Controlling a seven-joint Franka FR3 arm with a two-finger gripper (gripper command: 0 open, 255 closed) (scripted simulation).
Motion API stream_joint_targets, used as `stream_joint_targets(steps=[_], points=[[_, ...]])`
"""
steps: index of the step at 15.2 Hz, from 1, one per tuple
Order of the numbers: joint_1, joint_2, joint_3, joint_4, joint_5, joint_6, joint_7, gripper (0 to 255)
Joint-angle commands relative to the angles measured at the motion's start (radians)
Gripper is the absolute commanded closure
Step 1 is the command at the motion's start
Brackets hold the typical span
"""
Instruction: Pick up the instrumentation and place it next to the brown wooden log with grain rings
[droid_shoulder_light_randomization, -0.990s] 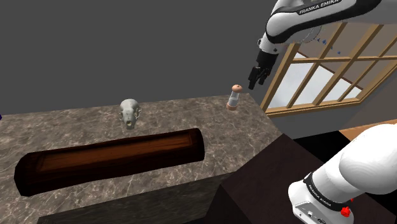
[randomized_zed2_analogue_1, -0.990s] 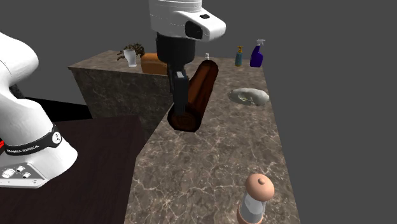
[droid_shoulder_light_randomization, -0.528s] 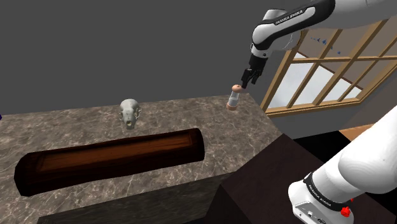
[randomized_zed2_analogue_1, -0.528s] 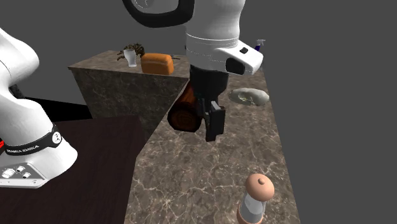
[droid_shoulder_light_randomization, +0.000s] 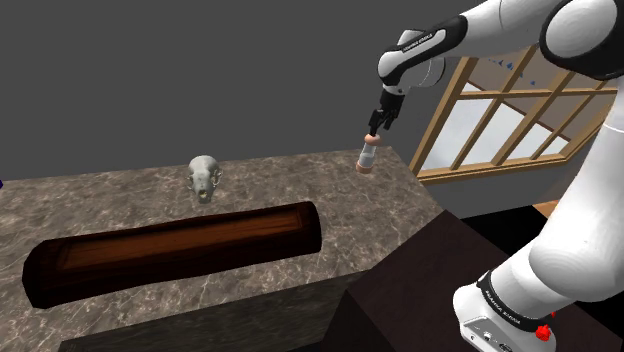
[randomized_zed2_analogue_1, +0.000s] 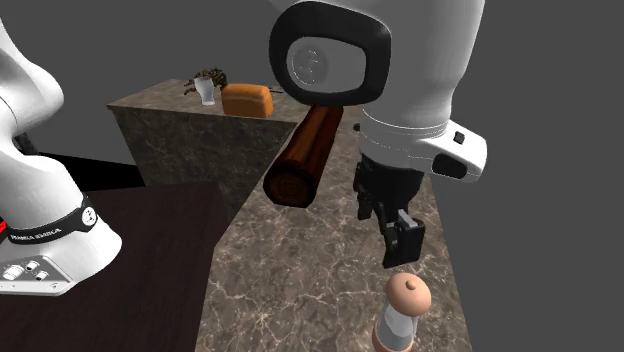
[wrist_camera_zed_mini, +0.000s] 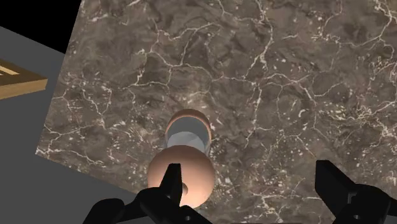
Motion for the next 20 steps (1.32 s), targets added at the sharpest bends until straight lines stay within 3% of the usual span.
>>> stream_joint_targets(steps=[1, 6, 14, 20], points=[[-0.018, 0.072, 0.001, 0.070, 0.016, 0.011, -0.024, 0], [-0.060, 0.252, 0.011, 0.273, 0.047, 0.010, -0.058, 0], [-0.066, 0.318, 0.024, 0.271, 0.063, 0.078, -0.068, 0], [-0.066, 0.318, 0.024, 0.271, 0.063, 0.078, -0.068, 0]])
